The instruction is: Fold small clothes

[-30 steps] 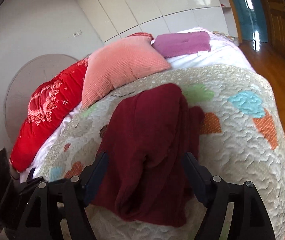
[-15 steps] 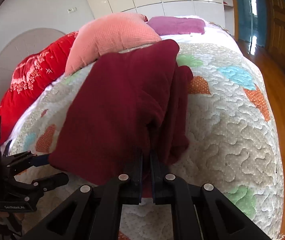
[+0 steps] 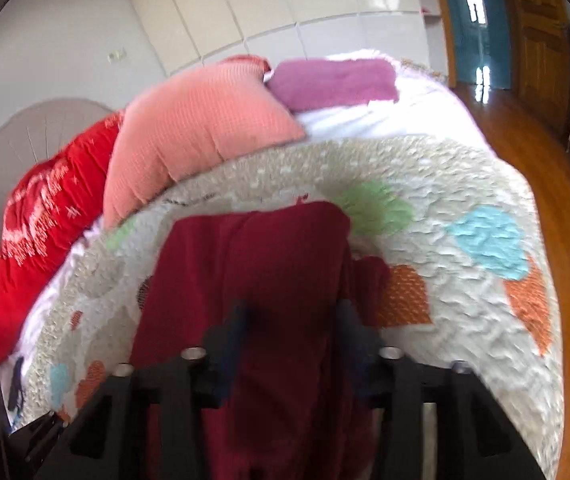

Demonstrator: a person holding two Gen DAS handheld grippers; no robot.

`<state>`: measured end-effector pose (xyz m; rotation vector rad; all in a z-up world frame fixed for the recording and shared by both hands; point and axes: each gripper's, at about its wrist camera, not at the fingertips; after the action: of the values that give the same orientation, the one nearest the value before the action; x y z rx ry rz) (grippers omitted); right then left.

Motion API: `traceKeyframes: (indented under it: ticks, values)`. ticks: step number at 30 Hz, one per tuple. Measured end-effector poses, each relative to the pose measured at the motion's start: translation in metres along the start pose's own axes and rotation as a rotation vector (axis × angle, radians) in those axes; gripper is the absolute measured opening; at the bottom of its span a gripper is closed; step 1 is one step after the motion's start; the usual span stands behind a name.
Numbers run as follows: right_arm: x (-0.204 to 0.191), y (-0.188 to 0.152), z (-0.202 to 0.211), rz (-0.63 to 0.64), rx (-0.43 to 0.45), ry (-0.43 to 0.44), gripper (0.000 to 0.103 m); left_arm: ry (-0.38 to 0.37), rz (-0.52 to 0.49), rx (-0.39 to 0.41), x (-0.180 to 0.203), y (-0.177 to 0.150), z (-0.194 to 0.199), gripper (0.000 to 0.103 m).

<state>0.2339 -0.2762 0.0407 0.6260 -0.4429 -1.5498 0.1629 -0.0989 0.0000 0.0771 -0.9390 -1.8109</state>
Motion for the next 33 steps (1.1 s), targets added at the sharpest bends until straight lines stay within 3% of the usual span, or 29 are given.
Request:
traceKeyframes:
  ticks: [2,4,6,8,11,16,20,24,26,33]
  values:
    - [-0.007,0.002,-0.007,0.081,0.037,-0.073,0.011,-0.014,0.012,-0.006,-0.002,0.0,-0.007,0.063]
    - [-0.01,0.003,-0.002,0.163,0.106,-0.142,0.008,-0.027,0.006,-0.002,-0.004,0.0,-0.013,0.064]
    - [-0.005,0.002,-0.016,0.185,0.11,-0.254,0.008,-0.027,0.007,-0.004,-0.007,0.001,-0.022,0.067]
    - [0.01,-0.002,-0.032,0.133,0.068,-0.207,0.008,-0.015,-0.004,-0.003,-0.006,0.001,-0.024,0.068]
    - [0.02,-0.002,-0.006,0.089,0.09,-0.13,0.008,-0.002,-0.012,-0.009,-0.005,0.003,-0.024,0.068]
    - [-0.002,-0.015,0.056,0.127,0.126,0.025,0.009,0.012,-0.005,-0.01,-0.003,0.004,-0.024,0.068]
    - [-0.013,-0.038,0.066,0.129,0.086,0.089,0.01,0.028,-0.002,-0.01,0.001,0.001,-0.022,0.068]
    - [-0.006,-0.059,0.033,0.164,0.028,-0.022,0.01,0.049,-0.01,-0.012,0.005,-0.002,-0.02,0.068]
    - [-0.001,-0.064,0.018,0.145,0.001,-0.008,0.009,0.067,-0.011,-0.015,0.009,-0.003,-0.018,0.068]
    - [-0.013,-0.075,0.075,0.14,0.083,0.042,0.014,0.076,0.026,0.0,0.009,-0.008,-0.001,0.068]
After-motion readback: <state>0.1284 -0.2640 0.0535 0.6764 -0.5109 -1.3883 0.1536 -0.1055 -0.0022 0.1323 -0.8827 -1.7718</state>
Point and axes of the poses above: each gripper's, at about its wrist camera, not at the fingertips, and z roughly against the way its jaws point, x to its right, y to its top, and after that the axes turned 11 degrees about -y, right-handed
